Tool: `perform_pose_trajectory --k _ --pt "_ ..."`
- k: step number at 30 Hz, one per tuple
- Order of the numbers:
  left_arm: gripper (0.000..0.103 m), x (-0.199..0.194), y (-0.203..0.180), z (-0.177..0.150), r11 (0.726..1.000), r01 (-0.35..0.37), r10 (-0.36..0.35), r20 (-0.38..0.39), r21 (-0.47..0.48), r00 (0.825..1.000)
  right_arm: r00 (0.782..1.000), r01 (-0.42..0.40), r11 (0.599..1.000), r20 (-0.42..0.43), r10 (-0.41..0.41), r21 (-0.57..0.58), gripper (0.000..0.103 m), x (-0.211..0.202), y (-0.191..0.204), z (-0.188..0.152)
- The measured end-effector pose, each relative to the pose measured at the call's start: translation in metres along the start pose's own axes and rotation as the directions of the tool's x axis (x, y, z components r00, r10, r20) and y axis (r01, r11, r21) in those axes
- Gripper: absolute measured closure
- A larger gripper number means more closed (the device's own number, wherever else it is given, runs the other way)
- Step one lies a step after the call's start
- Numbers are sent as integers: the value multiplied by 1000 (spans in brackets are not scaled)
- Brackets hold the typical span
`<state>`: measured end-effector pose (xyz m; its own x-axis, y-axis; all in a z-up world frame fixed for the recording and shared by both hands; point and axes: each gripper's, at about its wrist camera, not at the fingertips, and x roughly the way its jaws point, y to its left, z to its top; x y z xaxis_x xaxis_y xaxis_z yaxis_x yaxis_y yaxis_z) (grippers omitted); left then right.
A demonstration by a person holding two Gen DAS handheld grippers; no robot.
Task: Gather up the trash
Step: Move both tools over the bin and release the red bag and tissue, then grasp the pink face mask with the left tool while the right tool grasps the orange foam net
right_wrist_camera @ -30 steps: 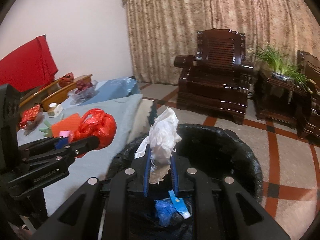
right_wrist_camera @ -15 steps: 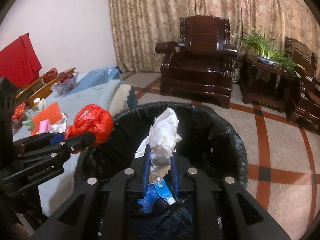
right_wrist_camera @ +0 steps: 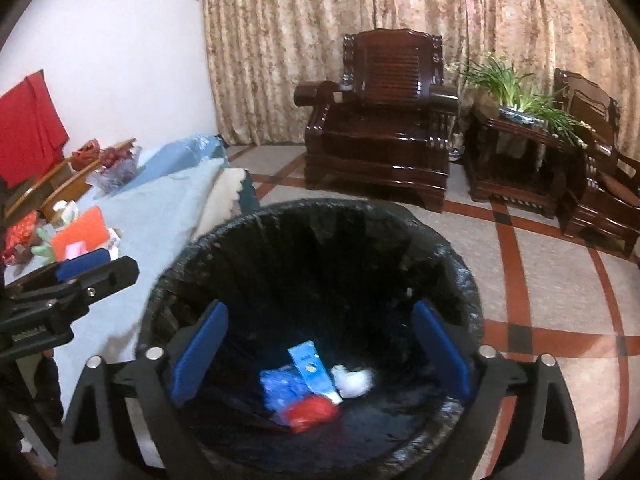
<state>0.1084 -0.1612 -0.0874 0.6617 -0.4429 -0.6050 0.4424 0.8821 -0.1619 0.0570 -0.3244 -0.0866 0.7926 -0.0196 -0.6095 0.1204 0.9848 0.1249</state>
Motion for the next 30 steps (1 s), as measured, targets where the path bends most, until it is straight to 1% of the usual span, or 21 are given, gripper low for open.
perform_pose_trajectory --k 2,5,8,12,14,17,19,20,23,26,30 --pt "16 -12 12 1 999 -46 46 25 -6 999 1000 -16 1000 21 16 -6 8 -2 7 3" --pt "16 -30 29 2 995 -100 101 53 -26 994 997 -61 998 53 62 -23 7 -5 26 10" --pt "16 -49 51 1 984 -170 173 78 -52 982 991 -111 993 70 114 -49 7 -3 49 17" --pt "16 -71 86 -4 958 -270 279 91 -99 956 981 -173 981 76 180 -86 7 5 82 24" --pt "16 -79 107 -8 937 -326 338 85 -124 937 974 -203 972 82 213 -115 7 10 100 27" --pt "16 -85 131 -15 912 -376 390 63 -163 919 966 -234 962 76 246 -143 7 19 122 27" --pt "17 -88 150 -20 891 -414 429 48 -188 902 959 -261 953 73 274 -154 7 26 137 27" --pt "18 -88 157 -23 882 -427 442 39 -199 896 956 -272 948 70 286 -164 7 30 145 27" --pt "19 -83 172 -27 870 -441 456 21 -220 890 946 -301 935 66 318 -190 7 40 166 28" --pt "22 -75 180 -32 868 -441 454 6 -229 891 941 -317 926 57 335 -204 7 49 183 28" --pt "26 -58 188 -37 867 -437 445 -21 -240 895 939 -324 919 40 341 -223 7 61 200 24"
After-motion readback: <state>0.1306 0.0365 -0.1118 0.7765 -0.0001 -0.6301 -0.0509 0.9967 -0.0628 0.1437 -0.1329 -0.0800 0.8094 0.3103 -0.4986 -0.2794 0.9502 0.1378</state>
